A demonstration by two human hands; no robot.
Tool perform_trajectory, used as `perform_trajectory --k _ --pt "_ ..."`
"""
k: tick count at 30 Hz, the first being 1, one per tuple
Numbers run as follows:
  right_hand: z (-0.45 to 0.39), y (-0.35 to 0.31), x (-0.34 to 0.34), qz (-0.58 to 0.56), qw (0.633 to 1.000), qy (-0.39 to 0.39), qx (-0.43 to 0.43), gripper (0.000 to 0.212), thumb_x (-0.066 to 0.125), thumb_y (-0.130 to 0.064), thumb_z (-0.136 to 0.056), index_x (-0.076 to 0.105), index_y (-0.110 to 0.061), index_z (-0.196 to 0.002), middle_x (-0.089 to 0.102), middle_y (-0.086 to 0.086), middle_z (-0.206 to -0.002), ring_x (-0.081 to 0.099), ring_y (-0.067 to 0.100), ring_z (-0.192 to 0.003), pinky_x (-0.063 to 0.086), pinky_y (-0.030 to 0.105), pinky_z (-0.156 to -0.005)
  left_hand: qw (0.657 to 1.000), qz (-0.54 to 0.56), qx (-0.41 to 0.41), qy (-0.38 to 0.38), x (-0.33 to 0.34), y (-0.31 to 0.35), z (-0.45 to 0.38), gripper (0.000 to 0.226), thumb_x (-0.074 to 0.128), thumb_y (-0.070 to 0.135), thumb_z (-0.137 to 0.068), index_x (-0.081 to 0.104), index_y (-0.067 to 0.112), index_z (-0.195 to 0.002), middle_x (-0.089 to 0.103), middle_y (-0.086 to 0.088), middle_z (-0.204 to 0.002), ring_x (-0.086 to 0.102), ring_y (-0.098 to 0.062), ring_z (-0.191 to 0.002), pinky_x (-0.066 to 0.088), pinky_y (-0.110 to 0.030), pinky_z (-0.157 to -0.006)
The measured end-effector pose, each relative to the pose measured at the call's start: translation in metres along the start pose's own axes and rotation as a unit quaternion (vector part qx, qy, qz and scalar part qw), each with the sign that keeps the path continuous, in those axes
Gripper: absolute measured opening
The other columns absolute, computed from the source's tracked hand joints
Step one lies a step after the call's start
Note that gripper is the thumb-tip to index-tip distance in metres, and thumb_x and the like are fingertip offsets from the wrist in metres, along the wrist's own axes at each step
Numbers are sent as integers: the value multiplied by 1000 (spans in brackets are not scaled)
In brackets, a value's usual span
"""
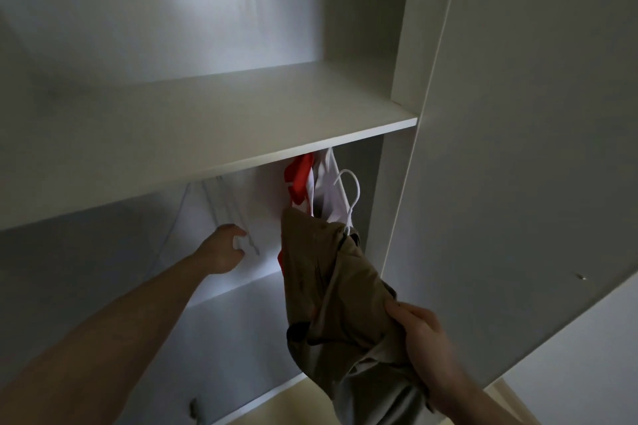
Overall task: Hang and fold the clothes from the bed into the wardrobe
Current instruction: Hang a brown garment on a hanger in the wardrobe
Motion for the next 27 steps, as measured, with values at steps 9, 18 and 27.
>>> perform_trajectory --k 9,18,27 --pt "19 10 86 -44 998 -16 46 35 50 -39 -106 70 -12 -116 75 13 -111 70 34 -107 50 52 -108 1000 3 3 -1 -22 -34 40 53 68 12 -95 51 10 -145 35 -13 -158 39 -26 -143 31 -26 -115" --pt "28 9 145 -67 996 -27 52 25 49 -38 -107 68 -22 -105 73 8 -111 69 31 -105 51 50 -107 999 8 36 26 -59 -54 59 49 69 16 -96 53 19 -142 33 -7 -160 52 -27 -130 42 -30 -110" --pt "-1 -7 111 -91 993 63 33 26 56 -31 -103 73 -12 -107 80 11 -92 75 33 -92 59 49 -94 992 20 110 62 -77 -26 64 46 69 12 -92 57 22 -135 37 -2 -155 59 -9 -86 44 -20 -88"
Point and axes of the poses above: each hand's wrist, its own z-axis away from the middle knuckle, its own x-axis out of the palm, y = z × x, the point moved 7 cm from there along -z, towards the middle knuckle
